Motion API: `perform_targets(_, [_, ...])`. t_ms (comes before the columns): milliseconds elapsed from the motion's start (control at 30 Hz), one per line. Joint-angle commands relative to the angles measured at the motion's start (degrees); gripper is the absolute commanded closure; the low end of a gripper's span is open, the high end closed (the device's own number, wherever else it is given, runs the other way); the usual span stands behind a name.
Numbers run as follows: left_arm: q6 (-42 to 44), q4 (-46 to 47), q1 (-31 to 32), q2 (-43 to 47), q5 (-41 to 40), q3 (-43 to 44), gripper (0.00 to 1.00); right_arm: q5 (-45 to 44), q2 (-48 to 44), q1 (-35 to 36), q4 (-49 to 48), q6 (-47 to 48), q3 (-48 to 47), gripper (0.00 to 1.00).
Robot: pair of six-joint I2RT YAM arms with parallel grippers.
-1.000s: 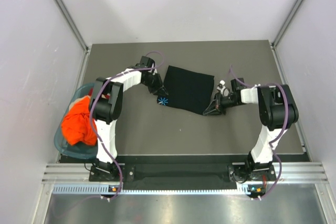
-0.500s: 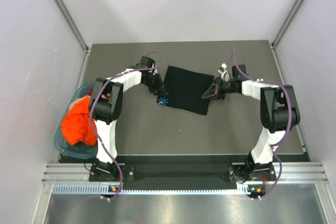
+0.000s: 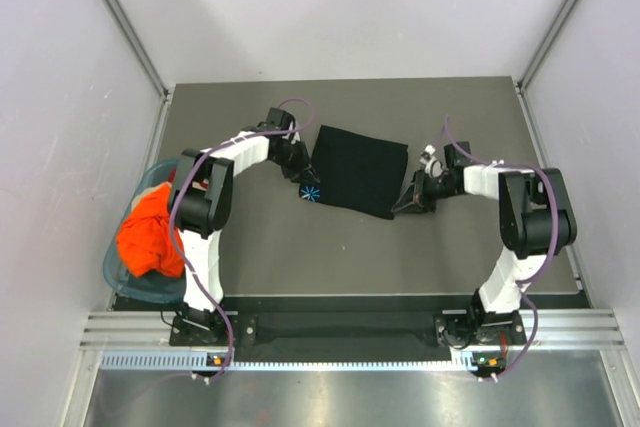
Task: Fold and stack the t-shirts
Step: Fold the tshirt, then neatly place the folded tshirt to the corner
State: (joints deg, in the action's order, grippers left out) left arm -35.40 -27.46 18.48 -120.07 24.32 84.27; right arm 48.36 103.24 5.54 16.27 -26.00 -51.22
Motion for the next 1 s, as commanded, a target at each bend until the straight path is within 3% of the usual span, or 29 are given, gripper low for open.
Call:
perform_targets(0, [3.49,-5.31,0.24,5.27,-3.13,-1.39,0.72,-6.69,-5.94,-1.85,3.15,1.48,-6.60,0.82])
perform_targets(67, [4.37,-7.15,0.42,8.43,-3.48,-0.69,0.68,-9.49,-5.77,-2.55,3.24,0.78,-9.84,0.66])
perform_targets(200, [6.21,-10.06,0.59,14.75,-4.10,-0.16,0.59,-12.14,-1.83,-3.26,2.71,0.16,-15.30,0.42])
perform_targets(267, [7.00,-11.81,0.59,17.23,-4.71,-0.07,0.57,-13.37,1.78,-3.34,2.45,-0.45,-18.63,0.34])
perform_targets(367, [8.76,-14.89,0.59,22.06,-5.51,-0.59,0.56,-14.16,5.65,-3.17,0.08,-1.86,-21.89,0.30])
perform_targets(567, [10.96,-17.88,0.59,32.78,-7.53,-5.69,0.56,-18.29,11.54,-2.90,-1.59,-1.69,-26.73,0.28])
perform_targets(700, [11.23,-18.50,0.50,38.59,-8.41,-7.98,0.56,-18.21,14.17,-2.47,-3.62,-1.51,-28.05,0.33])
perform_targets(967, [10.53,-18.60,0.42,41.49,-7.80,-10.35,0.56,-19.17,17.70,-1.06,-6.16,-2.03,-27.71,0.62])
